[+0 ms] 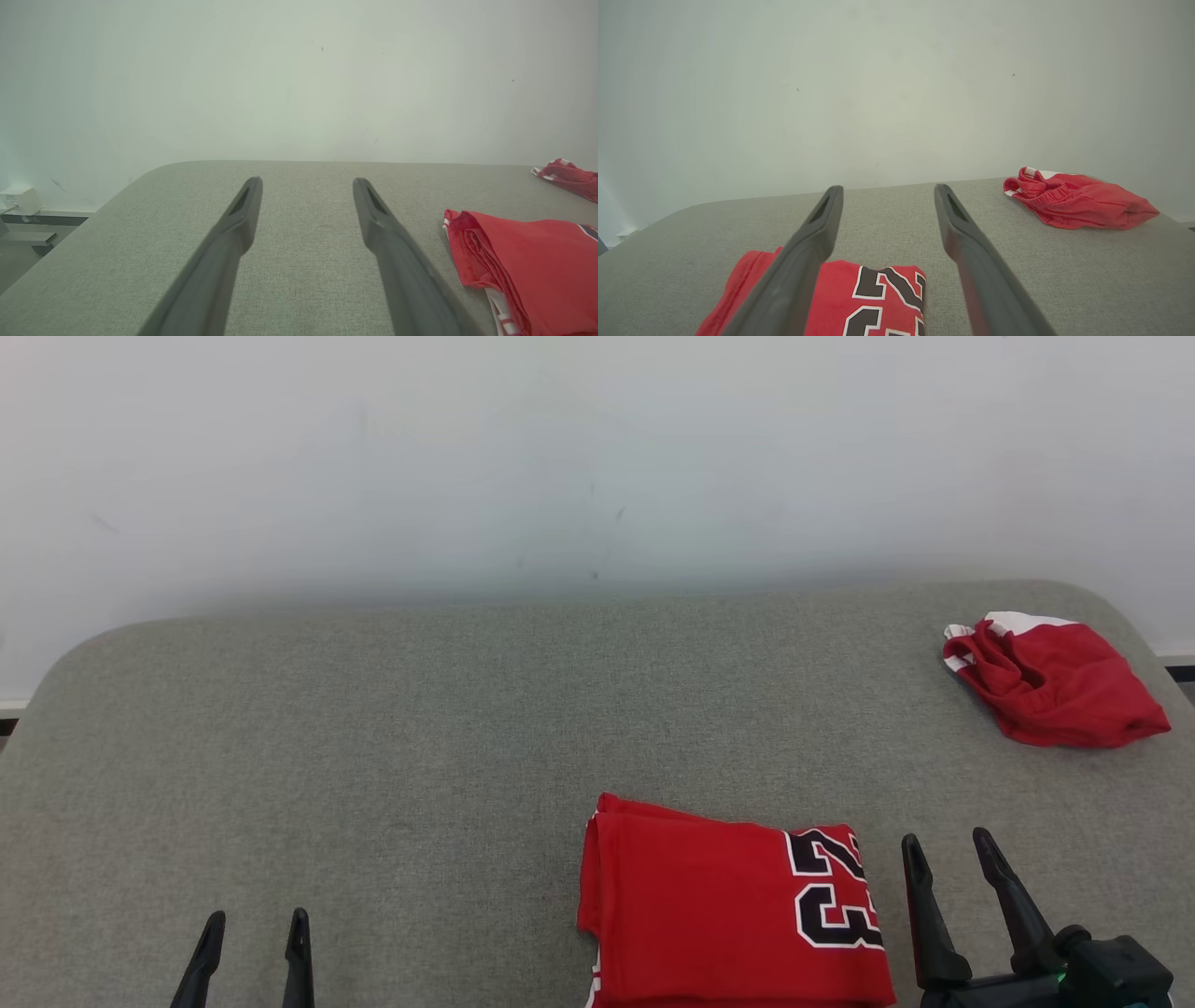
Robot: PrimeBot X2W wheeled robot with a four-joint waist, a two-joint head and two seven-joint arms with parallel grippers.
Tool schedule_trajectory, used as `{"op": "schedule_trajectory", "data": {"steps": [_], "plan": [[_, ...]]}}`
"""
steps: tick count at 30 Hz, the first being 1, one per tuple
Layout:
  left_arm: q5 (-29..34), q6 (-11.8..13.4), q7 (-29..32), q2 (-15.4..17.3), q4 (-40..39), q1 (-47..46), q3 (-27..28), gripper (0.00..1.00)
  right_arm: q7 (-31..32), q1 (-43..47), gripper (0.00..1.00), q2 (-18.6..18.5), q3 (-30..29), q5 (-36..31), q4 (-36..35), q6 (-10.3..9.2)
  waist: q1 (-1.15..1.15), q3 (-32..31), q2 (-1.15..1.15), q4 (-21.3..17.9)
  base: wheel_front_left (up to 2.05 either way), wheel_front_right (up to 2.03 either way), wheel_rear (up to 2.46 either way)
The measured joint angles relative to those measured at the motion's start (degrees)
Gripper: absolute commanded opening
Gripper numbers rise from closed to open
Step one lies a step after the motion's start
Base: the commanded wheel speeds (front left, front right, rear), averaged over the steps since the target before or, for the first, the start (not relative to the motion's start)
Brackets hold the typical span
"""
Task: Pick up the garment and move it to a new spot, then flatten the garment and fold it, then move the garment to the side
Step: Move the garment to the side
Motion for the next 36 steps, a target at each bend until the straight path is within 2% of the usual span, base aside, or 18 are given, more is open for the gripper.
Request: {"op": "schedule_trajectory", "data": {"steps": [15,20,28,36], "plan": [[-0.02,-0.04,0.00,0.01,0.23,-0.05,0.16,1.00,0.01,-0.46,1.00,0.02,0.62,0.00,2.05,0.00,0.00,0.24,0.00,-0.15,0.00,0.00,0.00],[-0.07,0.00,0.00,-0.01,0.13,-0.14,0.38,1.00,3.16,-3.73,1.00,-1.45,1.52,0.03,4.01,0.00,0.00,0.85,0.00,-0.45,0.00,0.00,0.00],[-0.04,0.04,0.00,-0.20,0.35,-1.50,-0.66,1.00,11.02,-10.84,1.00,-3.57,2.34,2.09,12.45,0.00,0.00,2.68,0.00,-0.32,0.00,0.00,0.00],[-0.05,0.04,0.00,-0.36,0.67,-3.41,-1.15,1.00,12.54,-14.77,1.00,-3.96,5.26,5.03,23.27,0.00,0.00,4.94,0.00,0.58,0.00,0.00,0.00]]}}
